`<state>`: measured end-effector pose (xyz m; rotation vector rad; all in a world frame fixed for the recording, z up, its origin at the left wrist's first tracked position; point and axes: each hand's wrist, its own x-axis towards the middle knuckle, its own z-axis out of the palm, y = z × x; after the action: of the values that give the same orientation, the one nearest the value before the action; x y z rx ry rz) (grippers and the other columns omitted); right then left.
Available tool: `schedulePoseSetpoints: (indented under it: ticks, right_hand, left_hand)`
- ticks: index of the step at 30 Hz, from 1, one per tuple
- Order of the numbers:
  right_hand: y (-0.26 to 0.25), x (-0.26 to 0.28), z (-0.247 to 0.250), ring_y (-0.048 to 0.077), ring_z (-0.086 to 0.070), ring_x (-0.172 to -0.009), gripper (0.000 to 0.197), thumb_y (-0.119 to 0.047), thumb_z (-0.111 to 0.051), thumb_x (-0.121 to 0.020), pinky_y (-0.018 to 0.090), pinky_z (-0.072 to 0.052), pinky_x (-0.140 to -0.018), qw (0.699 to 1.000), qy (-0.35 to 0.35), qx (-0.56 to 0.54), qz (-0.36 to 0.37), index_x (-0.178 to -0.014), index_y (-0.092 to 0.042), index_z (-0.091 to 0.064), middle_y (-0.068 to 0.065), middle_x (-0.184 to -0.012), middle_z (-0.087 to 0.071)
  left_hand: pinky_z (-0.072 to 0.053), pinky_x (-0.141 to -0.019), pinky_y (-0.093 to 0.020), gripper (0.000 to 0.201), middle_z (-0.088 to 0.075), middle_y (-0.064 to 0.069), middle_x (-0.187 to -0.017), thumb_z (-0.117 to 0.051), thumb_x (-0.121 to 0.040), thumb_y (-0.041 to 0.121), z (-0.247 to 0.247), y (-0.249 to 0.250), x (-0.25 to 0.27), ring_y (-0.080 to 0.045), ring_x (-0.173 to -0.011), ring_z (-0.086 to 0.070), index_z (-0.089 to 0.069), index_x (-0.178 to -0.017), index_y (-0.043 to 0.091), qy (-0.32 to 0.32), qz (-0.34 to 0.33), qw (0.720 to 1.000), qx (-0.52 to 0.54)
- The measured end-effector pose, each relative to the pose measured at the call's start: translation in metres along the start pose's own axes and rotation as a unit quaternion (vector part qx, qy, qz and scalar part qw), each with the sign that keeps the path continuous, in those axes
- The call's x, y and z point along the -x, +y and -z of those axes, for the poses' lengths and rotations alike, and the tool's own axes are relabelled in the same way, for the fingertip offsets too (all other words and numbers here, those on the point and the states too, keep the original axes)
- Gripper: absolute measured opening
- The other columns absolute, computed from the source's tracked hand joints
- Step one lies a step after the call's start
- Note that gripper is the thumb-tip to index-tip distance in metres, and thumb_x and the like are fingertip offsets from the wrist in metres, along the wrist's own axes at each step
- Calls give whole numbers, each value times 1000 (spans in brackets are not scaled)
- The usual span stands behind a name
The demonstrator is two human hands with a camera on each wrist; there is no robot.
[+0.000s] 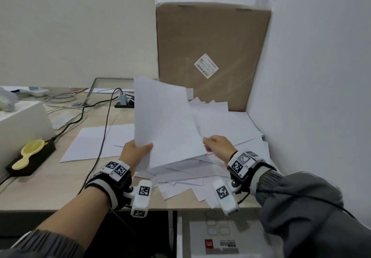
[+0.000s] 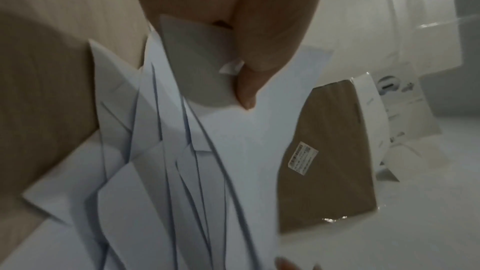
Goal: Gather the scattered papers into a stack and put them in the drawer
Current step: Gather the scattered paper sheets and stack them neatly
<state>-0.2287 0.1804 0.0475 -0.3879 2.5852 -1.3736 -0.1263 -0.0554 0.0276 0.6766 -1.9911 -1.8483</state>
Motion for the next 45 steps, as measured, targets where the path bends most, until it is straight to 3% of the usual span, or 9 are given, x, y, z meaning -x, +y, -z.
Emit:
schedulePoseSetpoints:
  ticks: [6, 12, 18, 25, 30, 33, 35, 39, 45]
  right_hand:
    - [43, -4, 48, 21, -23, -144, 65, -35, -49, -96, 26, -20, -113, 952, -133, 243, -133, -149, -8, -23, 6, -157, -21]
    - [51, 5, 31, 22, -8, -148, 77, -43, -50, -93, 31, -11, -119, 909, -200, 350, -108, -152, -14, -11, 7, -160, -5]
    - [33, 27, 4, 19, -24, -144, 64, -42, -51, -92, 31, -16, -117, 911, -228, 344, -8, -149, -23, -28, -1, -157, -24]
    - [20, 51, -10, 12, -32, -139, 50, -37, -52, -94, 27, -19, -114, 920, -317, 225, 46, -142, -27, -41, -5, -152, -35]
    - [30, 43, 14, 21, -59, -111, 24, -8, -57, -90, 25, -46, -89, 992, -121, 19, -15, -112, -6, -67, 8, -116, -65]
    - [44, 21, 44, 31, -61, -98, 17, 0, -54, -87, 28, -42, -67, 992, 35, 13, -117, -96, 6, -67, 26, -100, -62]
    - [53, 9, 60, 35, -57, -81, 18, -3, -53, -87, 27, -30, -60, 978, 64, 38, -195, -74, 9, -58, 35, -92, -47]
    - [85, -18, 70, 33, -61, -84, 26, -9, -61, -83, 34, -42, -71, 962, 55, -33, -265, -99, 12, -62, 23, -91, -62]
    - [72, -23, 70, 20, -39, -54, 20, -3, -58, -87, 28, -37, -51, 953, 83, -37, -289, -72, -4, -45, 10, -64, -41]
  left_hand:
    - [-47, -79, -42, 34, -62, -21, -111, -64, -89, 10, 2, -17, -5, -33, -94, -58, -56, -120, -3, 23, 44, 999, 21]
    - [-49, -75, -41, 27, -64, -22, -109, -63, -90, 9, 0, -23, -7, -34, -89, -60, -56, -115, 1, 27, 76, 995, 51]
    - [-47, -97, -55, 42, -63, -23, -119, -67, -87, 12, -3, -29, -6, -41, -107, -60, -55, -125, -3, 34, 95, 994, 53]
    - [-47, -91, -43, 41, -61, -15, -111, -65, -88, 11, 3, -28, -6, -33, -99, -58, -54, -126, -1, 69, 84, 993, 39]
    - [-47, -98, -50, 38, -63, -15, -112, -66, -88, 12, 3, -30, -5, -35, -102, -60, -56, -123, 0, 73, 75, 994, 21]
    - [-46, -99, -51, 36, -63, -18, -115, -65, -88, 11, -2, -30, -7, -36, -106, -59, -56, -122, 1, 62, 70, 995, 21]
    - [-48, -94, -47, 35, -63, -18, -114, -65, -89, 12, -7, -33, -8, -35, -101, -59, -56, -121, 2, 49, 72, 996, 17]
    - [-48, -82, -40, 36, -63, -16, -107, -66, -88, 17, -10, -42, -12, -32, -93, -58, -57, -119, 1, 5, 86, 996, -35]
    - [-49, -84, -40, 35, -65, -16, -104, -69, -86, 18, -4, -47, -17, -32, -91, -59, -59, -115, 1, -23, 87, 993, -70]
